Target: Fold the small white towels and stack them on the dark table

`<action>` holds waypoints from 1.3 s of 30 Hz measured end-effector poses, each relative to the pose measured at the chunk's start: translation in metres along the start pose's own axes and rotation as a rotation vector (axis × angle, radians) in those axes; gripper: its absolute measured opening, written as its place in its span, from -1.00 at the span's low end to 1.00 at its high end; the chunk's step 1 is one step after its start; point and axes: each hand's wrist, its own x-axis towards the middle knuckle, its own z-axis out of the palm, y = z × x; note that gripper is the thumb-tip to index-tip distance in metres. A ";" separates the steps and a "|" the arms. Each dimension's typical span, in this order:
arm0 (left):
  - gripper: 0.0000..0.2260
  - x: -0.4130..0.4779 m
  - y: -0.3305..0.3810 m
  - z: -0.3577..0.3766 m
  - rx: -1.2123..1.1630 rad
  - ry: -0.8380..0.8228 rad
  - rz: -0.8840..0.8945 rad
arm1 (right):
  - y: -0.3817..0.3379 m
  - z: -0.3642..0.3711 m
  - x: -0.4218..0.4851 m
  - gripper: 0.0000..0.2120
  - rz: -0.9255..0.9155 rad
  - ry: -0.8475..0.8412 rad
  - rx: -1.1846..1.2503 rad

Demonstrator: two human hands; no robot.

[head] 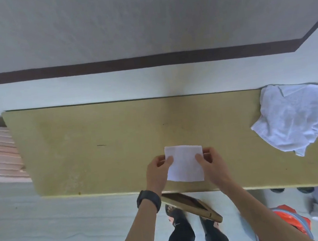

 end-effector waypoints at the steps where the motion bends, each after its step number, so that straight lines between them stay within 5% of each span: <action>1: -0.87 -0.012 0.008 -0.009 -0.016 0.016 0.065 | -0.012 -0.005 -0.006 -0.96 -0.068 -0.018 0.009; 5: -0.75 -0.068 0.045 -0.047 -0.089 0.111 0.304 | -0.080 -0.015 -0.043 -0.95 -0.354 -0.060 -0.036; 10: -0.76 -0.160 0.086 -0.100 -0.192 0.433 0.510 | -0.165 0.000 -0.105 -0.94 -0.740 -0.121 -0.111; 17: -0.87 -0.291 0.060 -0.199 -0.303 0.937 0.546 | -0.225 0.088 -0.241 -0.88 -1.029 -0.448 -0.116; 27: -0.77 -0.540 -0.161 -0.349 -0.449 1.651 0.389 | -0.154 0.286 -0.548 -0.93 -1.347 -0.985 -0.221; 39: -0.84 -0.817 -0.447 -0.441 -0.591 2.030 0.114 | 0.047 0.442 -0.901 -0.98 -1.393 -1.454 -0.189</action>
